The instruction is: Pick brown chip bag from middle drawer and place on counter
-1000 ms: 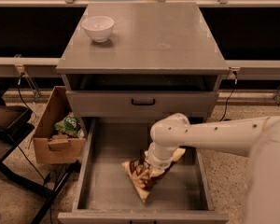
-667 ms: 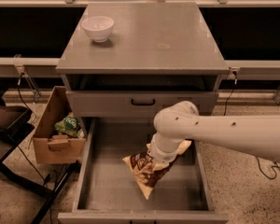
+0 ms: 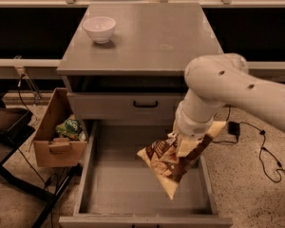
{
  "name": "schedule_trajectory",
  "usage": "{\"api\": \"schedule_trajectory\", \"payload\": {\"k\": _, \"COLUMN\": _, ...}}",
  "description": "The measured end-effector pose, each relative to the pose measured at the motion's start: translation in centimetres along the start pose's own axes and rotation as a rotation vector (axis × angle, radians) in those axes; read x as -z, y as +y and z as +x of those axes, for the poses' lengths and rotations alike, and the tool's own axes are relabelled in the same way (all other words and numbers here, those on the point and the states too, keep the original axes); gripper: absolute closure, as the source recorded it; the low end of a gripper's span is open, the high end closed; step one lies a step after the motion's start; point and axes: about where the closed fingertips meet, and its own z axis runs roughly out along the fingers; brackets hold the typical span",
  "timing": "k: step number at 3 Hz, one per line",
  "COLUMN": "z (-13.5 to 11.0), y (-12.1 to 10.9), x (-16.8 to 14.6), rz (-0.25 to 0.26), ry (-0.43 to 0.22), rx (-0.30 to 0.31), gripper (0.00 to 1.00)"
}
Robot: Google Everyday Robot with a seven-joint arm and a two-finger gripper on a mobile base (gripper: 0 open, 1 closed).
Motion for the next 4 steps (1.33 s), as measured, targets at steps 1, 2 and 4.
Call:
{"api": "schedule_trajectory", "payload": {"k": 1, "z": 1.8, "y": -0.7, "x": 5.8, "rz": -0.017, "ry": -0.008, "rx": -0.041, "gripper": 1.0}}
{"api": "schedule_trajectory", "payload": {"k": 2, "z": 4.2, "y": -2.1, "x": 11.7, "rz": -0.039, "ry": -0.015, "rx": -0.113, "gripper": 1.0}}
{"api": "schedule_trajectory", "payload": {"k": 4, "z": 4.9, "y": -4.9, "x": 17.3, "rz": 0.025, "ry": 0.01, "rx": -0.143, "gripper": 1.0}}
